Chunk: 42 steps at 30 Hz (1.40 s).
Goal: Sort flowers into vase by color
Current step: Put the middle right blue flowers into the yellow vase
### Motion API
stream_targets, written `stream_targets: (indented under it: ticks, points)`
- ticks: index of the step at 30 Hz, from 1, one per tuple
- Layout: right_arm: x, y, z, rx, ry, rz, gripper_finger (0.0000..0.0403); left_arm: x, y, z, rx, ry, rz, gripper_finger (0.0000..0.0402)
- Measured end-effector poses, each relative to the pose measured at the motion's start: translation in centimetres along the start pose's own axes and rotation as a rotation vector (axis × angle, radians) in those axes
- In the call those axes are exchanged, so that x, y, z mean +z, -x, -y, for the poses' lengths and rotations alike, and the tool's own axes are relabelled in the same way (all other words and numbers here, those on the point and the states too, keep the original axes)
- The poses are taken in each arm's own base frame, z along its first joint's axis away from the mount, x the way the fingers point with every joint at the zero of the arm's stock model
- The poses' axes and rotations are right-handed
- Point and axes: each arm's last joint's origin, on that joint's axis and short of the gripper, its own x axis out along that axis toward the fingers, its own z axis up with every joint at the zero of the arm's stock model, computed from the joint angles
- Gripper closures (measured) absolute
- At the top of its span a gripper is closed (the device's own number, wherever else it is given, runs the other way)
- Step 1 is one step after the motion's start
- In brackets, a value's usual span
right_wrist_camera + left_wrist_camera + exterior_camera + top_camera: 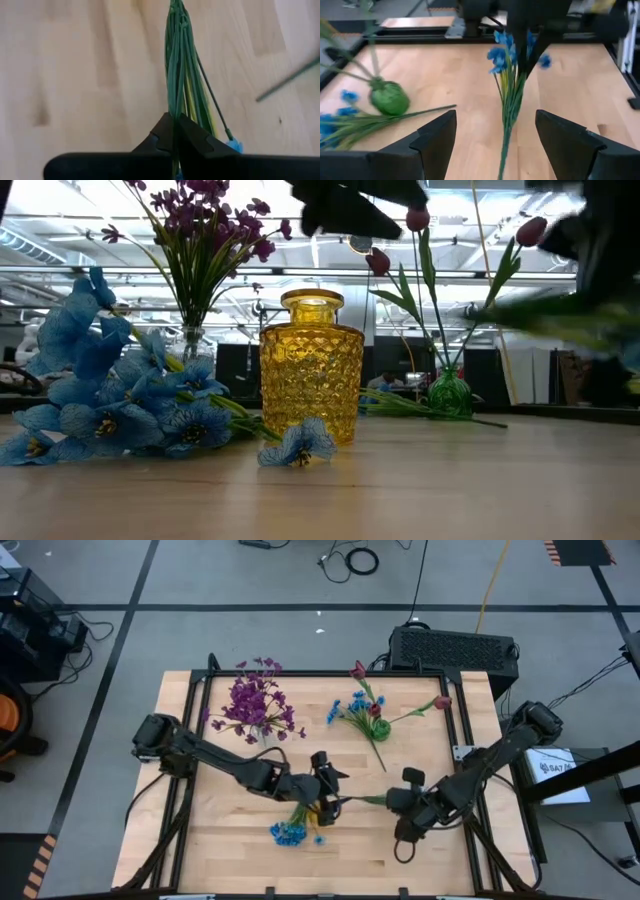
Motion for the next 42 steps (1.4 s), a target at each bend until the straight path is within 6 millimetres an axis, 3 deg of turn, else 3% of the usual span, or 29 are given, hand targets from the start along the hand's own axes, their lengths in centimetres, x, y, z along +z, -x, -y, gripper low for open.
stream_targets:
  ticks: [5, 10, 16, 24, 42]
  points:
    - [1.5, 1.9, -1.5, 0.026, 0.021, 0.059, 0.0400, 1.5, -1.8, 1.1, -0.077, -0.029, 0.013, 0.0122]
    - [1.9, 2.3, -2.3, 0.021, 0.046, 0.049, 0.0400, 2.5, -3.1, 2.0, -0.086, -0.062, -0.078, 0.0097]
    - [1.8, 2.2, -2.6, 0.014, 0.057, 0.034, 0.0400, 1.5, -5.3, 2.6, -0.130, -0.054, -0.191, 0.0064]
    - [1.8, 2.2, -2.6, 0.014, 0.058, 0.033, 0.0401, 0.8, -7.1, 1.9, -0.097, -0.107, -0.177, 0.0061]
    - [2.2, 2.1, -2.1, -0.037, 0.047, 0.061, 0.0401, 0.4, -7.4, 2.0, -0.159, -0.144, -0.193, 0.0178]
